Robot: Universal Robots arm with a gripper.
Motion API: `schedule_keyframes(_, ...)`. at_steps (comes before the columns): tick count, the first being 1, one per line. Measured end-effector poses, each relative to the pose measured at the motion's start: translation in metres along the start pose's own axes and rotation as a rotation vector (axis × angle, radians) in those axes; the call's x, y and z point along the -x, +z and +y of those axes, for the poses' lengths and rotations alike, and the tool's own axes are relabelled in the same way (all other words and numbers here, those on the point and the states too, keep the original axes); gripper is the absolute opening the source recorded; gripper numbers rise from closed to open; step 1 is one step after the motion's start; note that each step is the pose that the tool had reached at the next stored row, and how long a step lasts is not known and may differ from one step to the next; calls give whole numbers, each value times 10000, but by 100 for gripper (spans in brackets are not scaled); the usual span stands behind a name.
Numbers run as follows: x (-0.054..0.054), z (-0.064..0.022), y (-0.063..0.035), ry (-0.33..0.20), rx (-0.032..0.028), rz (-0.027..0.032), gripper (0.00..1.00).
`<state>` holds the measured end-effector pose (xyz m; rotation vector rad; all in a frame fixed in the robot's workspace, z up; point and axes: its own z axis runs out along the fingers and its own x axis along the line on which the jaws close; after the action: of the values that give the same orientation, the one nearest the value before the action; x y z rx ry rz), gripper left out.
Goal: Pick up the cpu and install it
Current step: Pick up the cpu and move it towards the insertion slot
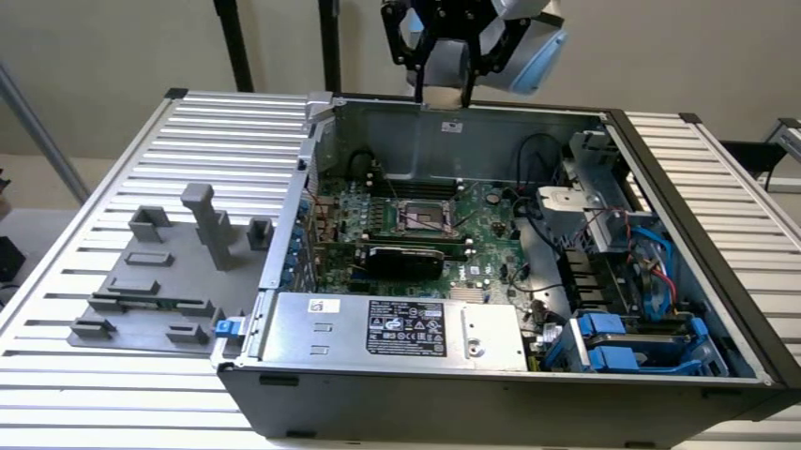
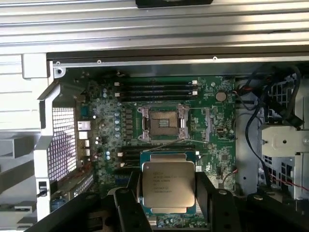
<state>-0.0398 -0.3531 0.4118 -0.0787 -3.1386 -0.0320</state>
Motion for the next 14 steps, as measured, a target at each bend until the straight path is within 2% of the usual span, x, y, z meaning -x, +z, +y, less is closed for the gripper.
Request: schedule_keyframes(14,101,243,260,-104,0,2,55)
